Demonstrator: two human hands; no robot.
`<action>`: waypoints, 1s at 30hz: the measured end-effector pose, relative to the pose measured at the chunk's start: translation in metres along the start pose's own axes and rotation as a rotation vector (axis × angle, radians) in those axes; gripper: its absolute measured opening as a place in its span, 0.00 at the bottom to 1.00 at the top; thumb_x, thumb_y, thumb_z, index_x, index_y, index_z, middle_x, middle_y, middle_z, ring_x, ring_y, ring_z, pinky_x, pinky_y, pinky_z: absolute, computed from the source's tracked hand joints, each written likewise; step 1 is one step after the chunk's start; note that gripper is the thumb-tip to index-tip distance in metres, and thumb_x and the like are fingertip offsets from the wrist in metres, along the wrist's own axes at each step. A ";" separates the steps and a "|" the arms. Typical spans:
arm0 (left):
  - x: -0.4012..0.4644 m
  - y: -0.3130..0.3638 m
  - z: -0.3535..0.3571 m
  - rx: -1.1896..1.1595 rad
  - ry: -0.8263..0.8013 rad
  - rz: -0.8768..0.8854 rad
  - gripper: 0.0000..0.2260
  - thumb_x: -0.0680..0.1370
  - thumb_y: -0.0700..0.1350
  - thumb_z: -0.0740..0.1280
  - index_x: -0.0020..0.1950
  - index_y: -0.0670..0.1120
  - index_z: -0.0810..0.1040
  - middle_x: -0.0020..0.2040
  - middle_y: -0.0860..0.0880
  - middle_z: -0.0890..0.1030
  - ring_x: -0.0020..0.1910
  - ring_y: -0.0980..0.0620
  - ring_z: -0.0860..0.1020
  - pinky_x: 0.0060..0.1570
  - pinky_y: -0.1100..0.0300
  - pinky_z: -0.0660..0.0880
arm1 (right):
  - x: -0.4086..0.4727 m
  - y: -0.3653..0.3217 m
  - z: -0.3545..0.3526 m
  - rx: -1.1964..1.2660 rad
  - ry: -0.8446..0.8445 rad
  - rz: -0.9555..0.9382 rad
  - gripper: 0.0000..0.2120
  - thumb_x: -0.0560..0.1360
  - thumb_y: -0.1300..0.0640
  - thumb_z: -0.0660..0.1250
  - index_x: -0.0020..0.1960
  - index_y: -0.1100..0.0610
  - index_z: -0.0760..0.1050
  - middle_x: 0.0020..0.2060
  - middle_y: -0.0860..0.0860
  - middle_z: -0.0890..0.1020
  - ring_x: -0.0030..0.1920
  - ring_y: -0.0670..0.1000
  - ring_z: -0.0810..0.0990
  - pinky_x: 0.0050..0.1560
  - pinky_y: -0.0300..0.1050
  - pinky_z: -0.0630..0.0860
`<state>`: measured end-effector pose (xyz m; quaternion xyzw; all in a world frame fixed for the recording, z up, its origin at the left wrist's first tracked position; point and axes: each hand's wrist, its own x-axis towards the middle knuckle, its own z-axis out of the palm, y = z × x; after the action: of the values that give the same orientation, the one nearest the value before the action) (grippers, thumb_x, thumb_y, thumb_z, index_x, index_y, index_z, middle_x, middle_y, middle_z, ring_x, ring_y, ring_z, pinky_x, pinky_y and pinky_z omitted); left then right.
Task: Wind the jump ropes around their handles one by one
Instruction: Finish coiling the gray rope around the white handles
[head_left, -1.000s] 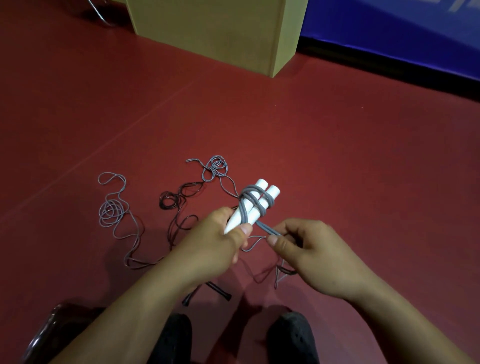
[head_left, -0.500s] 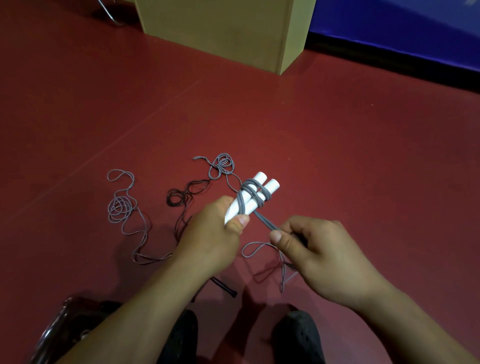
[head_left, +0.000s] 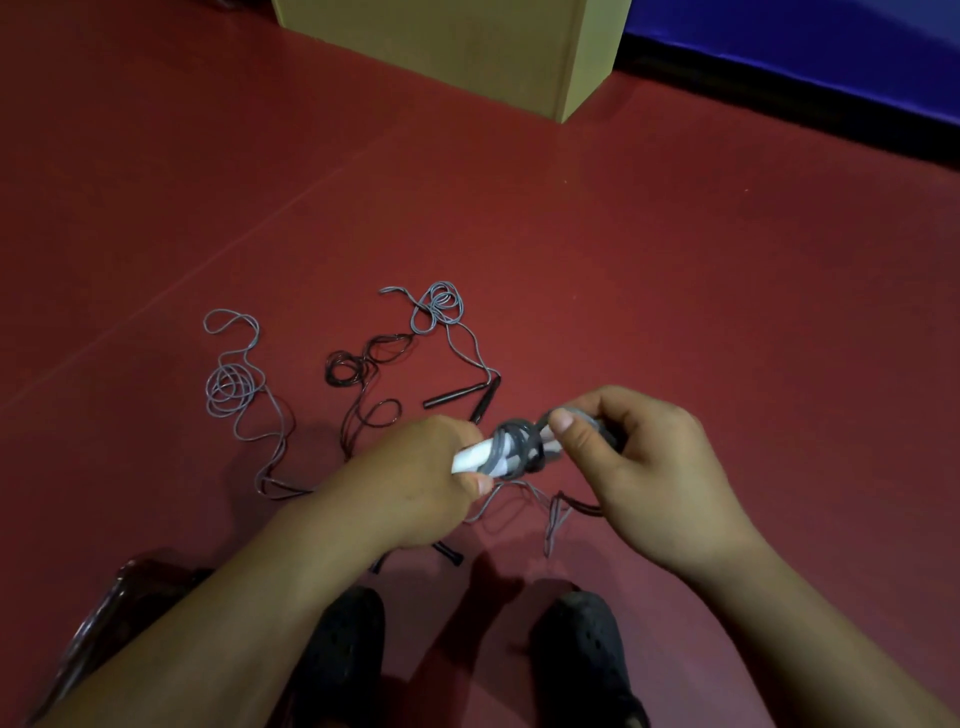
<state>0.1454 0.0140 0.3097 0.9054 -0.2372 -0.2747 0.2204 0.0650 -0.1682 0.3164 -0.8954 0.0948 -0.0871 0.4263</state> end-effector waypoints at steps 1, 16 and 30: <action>-0.001 0.001 0.001 0.014 -0.036 0.029 0.09 0.77 0.49 0.69 0.39 0.51 0.72 0.35 0.53 0.75 0.34 0.55 0.73 0.33 0.59 0.65 | 0.001 0.001 0.000 -0.021 0.024 0.000 0.09 0.76 0.51 0.69 0.38 0.52 0.80 0.27 0.43 0.77 0.29 0.43 0.72 0.30 0.34 0.65; -0.018 0.019 -0.012 -0.404 -0.411 0.313 0.03 0.78 0.43 0.71 0.46 0.50 0.78 0.37 0.53 0.82 0.29 0.58 0.73 0.31 0.66 0.69 | 0.017 0.006 -0.025 0.651 -0.153 0.403 0.09 0.62 0.60 0.75 0.41 0.57 0.78 0.29 0.52 0.75 0.25 0.45 0.67 0.26 0.34 0.64; -0.016 0.019 -0.006 -1.005 -0.384 0.334 0.11 0.79 0.50 0.62 0.58 0.45 0.74 0.35 0.50 0.77 0.27 0.53 0.75 0.23 0.65 0.68 | 0.016 0.012 -0.016 0.347 -0.250 0.181 0.11 0.76 0.70 0.64 0.39 0.59 0.77 0.29 0.48 0.78 0.31 0.43 0.75 0.34 0.38 0.73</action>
<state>0.1315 0.0090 0.3304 0.5729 -0.2530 -0.4753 0.6180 0.0752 -0.1913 0.3187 -0.8003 0.1047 0.0479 0.5884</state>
